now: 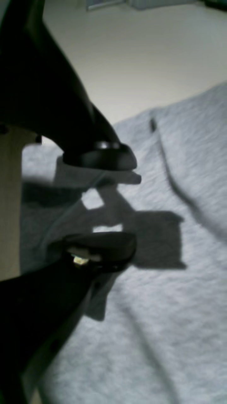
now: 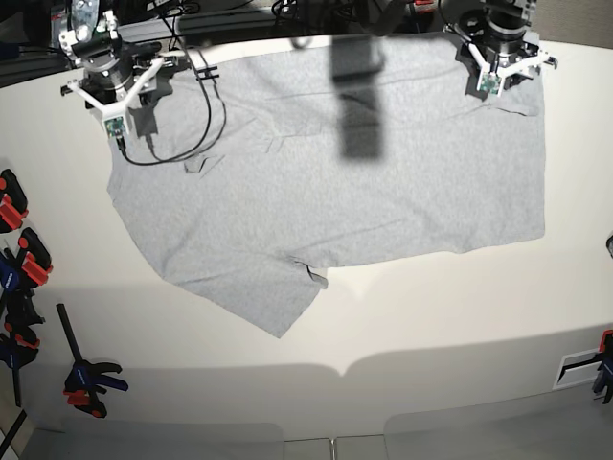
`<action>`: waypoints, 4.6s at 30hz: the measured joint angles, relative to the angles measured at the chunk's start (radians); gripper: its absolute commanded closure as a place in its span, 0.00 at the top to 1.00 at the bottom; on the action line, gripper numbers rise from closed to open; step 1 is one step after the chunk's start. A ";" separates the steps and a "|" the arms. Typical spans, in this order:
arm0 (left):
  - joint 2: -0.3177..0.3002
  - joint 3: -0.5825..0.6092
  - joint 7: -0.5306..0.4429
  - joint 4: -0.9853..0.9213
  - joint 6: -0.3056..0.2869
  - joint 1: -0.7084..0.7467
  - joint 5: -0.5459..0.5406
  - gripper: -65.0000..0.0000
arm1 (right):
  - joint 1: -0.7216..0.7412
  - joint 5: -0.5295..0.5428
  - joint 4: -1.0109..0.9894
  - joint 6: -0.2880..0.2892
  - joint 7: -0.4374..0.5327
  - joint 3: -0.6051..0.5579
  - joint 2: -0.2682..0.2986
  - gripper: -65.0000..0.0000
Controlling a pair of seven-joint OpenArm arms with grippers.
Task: Fold the T-shirt properly
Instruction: 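Hold both shoulder corners with the grippers, shirt spread flat, then release the shoulders and move both grippers down to the shirt's side edges, then grasp the hem corners of the grey shirt with both grippers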
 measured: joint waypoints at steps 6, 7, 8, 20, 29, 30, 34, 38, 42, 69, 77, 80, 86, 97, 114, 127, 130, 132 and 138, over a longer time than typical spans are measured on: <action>0.000 0.000 -0.016 0.084 -0.001 -0.024 0.106 0.44 | 0.014 0.000 0.016 0.000 0.022 0.000 0.000 0.41; 0.001 0.000 -0.026 0.093 0.000 -0.047 0.120 0.44 | 0.015 0.000 0.018 0.000 0.040 0.000 0.000 0.41; 0.001 0.000 -0.031 0.102 -0.002 -0.079 0.130 0.44 | 0.021 0.000 0.018 0.000 0.068 0.000 0.001 0.41; 0.000 0.001 0.103 0.129 -0.004 -0.305 0.166 0.45 | 0.153 0.003 0.020 0.000 -0.021 0.000 -0.001 0.41; 0.001 0.001 -0.077 0.129 -0.004 -0.331 0.204 0.67 | 0.304 0.140 0.020 0.000 -0.033 0.000 0.000 0.41; 0.001 0.001 -0.031 0.129 -0.004 -0.348 0.204 0.67 | 0.322 0.169 0.020 0.000 -0.032 0.000 0.000 0.41; 0.000 0.001 0.150 0.129 0.034 -0.370 0.203 0.67 | 0.383 0.286 0.020 0.042 -0.034 0.000 -0.001 0.41; 0.000 0.001 0.127 0.129 0.088 -0.366 0.199 0.67 | 0.437 0.394 0.020 0.128 -0.034 0.001 -0.001 0.41; 0.001 0.001 0.052 0.112 0.087 -0.401 0.196 0.67 | 0.490 0.493 0.020 0.194 -0.031 0.000 -0.007 0.41; -0.191 0.000 0.055 -1.450 -0.490 -1.370 -0.596 0.67 | 0.540 0.489 0.024 0.198 -0.109 0.000 -0.022 0.41; -0.206 0.000 0.026 -1.564 -0.652 -1.357 -0.703 0.67 | 0.539 0.490 0.024 0.198 -0.127 0.000 -0.023 0.41; -0.202 0.000 0.052 -1.564 -0.755 -1.355 -0.758 0.67 | 0.539 0.490 0.024 0.198 -0.128 0.000 -0.022 0.41; -0.200 0.000 0.094 -1.564 -0.809 -1.355 -0.832 0.67 | 0.539 0.491 0.024 0.198 -0.127 0.000 -0.022 0.41; -0.143 0.000 0.093 -1.561 -0.817 -1.357 -0.886 0.67 | 0.539 0.491 0.024 0.198 -0.127 0.000 -0.022 0.41; -0.169 -0.002 0.123 -1.562 -0.818 -1.357 -0.831 0.39 | 0.539 0.491 0.024 0.198 -0.139 0.000 -0.022 0.41; -0.168 -0.002 0.027 -1.545 -0.816 -1.358 -0.832 0.00 | 0.725 0.073 -0.241 0.190 0.058 -0.183 -0.144 0.41; -0.167 -0.002 0.027 -1.545 -0.815 -1.356 -0.829 0.00 | 0.852 -0.028 -0.360 0.137 0.034 -0.264 -0.161 0.41; -0.167 -0.002 0.027 -1.545 -0.816 -1.356 -0.832 0.00 | 0.936 -0.068 -0.460 0.107 0.035 -0.306 -0.170 0.41; -0.166 0.000 0.034 -1.545 -0.815 -1.358 -0.831 0.00 | 1.207 -0.174 -0.893 0.056 0.066 -0.342 -0.187 0.41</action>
